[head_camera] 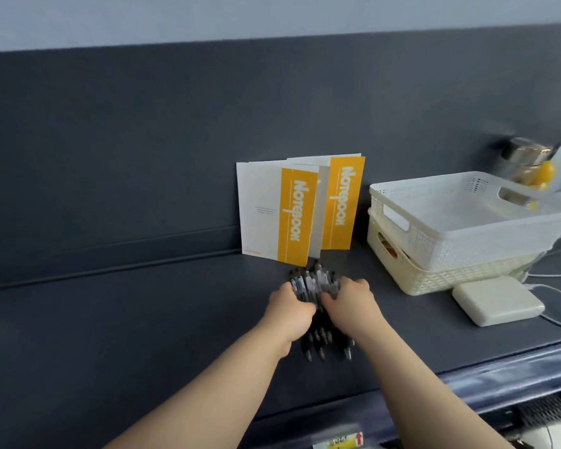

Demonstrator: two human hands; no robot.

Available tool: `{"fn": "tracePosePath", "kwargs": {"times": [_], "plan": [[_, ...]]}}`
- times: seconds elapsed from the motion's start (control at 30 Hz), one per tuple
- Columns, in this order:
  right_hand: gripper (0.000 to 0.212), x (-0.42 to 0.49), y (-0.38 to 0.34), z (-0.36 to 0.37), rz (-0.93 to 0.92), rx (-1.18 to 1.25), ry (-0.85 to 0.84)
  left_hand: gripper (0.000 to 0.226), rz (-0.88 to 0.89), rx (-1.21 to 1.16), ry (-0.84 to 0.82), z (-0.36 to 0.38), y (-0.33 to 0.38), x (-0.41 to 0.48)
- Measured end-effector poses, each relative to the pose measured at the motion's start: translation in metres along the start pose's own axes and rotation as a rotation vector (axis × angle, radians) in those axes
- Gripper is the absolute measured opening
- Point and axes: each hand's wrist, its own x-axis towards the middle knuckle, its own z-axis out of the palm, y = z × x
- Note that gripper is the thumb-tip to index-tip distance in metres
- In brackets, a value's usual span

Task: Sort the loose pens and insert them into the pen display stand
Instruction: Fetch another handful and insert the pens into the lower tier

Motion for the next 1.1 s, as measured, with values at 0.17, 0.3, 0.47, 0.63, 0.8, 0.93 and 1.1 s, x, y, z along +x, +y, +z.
{"fn": "tracePosePath", "kwargs": {"times": [0.17,0.3,0.47,0.63,0.8,0.93,1.1], "plan": [[0.019,0.000,0.005,-0.001,-0.087,-0.011,-0.052,0.051,0.026,0.229,0.038,0.009,0.004,0.006],[0.013,0.007,0.007,-0.002,-0.154,-0.028,-0.086,0.064,0.037,0.385,0.036,0.016,0.007,0.012],[0.015,0.008,0.010,-0.007,-0.130,0.026,-0.087,0.032,0.057,0.337,0.036,0.012,0.009,0.013],[0.022,0.004,0.021,-0.019,-0.117,0.090,-0.076,0.023,-0.011,0.009,0.050,-0.002,-0.005,0.013],[0.023,0.005,0.021,-0.027,-0.146,0.132,-0.035,0.019,-0.105,-0.337,0.080,-0.021,-0.008,0.002],[0.020,-0.006,0.010,-0.032,-0.192,0.323,0.016,0.019,-0.151,-0.553,0.090,-0.029,-0.009,-0.009],[0.009,-0.037,-0.034,-0.025,-0.291,0.641,-0.122,0.009,-0.167,-0.861,0.074,-0.049,-0.009,-0.034]]}}
